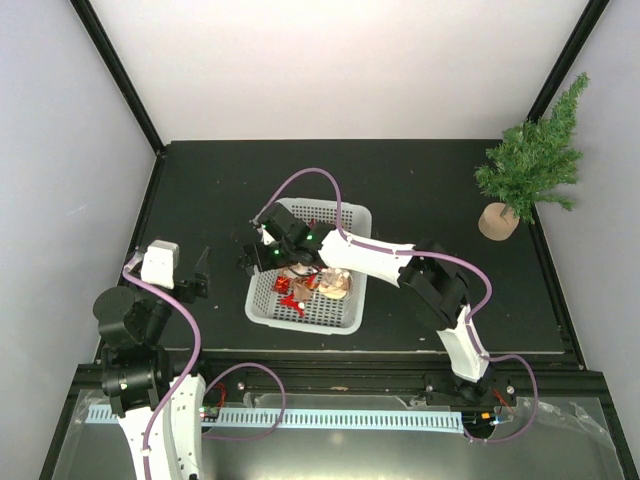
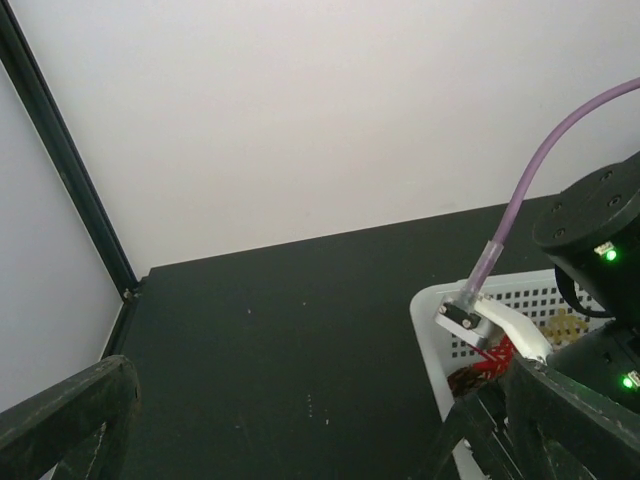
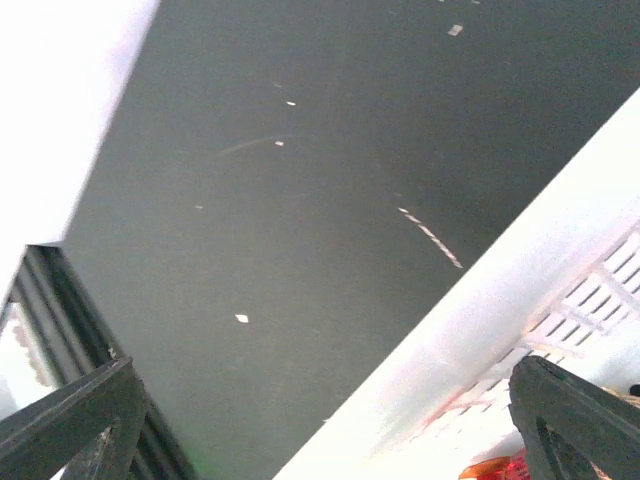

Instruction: Decorate the small christmas tree

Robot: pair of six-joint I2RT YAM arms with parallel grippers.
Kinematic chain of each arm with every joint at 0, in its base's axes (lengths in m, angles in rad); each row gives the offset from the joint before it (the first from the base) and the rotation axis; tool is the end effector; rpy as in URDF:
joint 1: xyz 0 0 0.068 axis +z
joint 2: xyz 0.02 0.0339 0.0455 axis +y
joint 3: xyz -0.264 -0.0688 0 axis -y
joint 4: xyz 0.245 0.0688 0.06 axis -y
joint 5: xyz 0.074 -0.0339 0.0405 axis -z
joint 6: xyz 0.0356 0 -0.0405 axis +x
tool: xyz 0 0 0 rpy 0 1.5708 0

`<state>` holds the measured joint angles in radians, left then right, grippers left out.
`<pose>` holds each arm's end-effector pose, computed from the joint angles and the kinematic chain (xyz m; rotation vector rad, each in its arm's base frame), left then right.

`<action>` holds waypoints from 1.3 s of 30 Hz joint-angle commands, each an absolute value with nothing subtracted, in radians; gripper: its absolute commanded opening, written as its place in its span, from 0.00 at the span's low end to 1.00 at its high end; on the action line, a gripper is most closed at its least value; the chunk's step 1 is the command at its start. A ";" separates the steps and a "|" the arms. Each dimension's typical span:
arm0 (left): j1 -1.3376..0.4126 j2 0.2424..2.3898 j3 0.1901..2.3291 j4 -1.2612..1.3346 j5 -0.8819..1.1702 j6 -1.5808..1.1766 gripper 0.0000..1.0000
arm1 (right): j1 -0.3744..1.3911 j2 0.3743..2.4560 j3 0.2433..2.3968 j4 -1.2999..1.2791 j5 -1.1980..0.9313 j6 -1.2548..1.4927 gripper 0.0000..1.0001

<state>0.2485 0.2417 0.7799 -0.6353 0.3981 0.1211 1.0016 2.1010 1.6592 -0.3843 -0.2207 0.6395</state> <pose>0.0515 -0.0012 0.3434 0.1944 1.6491 -0.0516 0.2491 0.4037 0.2108 -0.5851 2.5649 0.9495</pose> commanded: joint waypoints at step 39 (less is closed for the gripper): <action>-0.035 0.918 1.080 -1.187 0.447 0.682 0.97 | 0.872 1.436 1.232 -0.360 0.202 0.574 1.00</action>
<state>0.1352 0.8536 1.0286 -1.0302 0.6140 0.5495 0.8639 1.4994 1.2770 -0.3496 0.1410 0.6056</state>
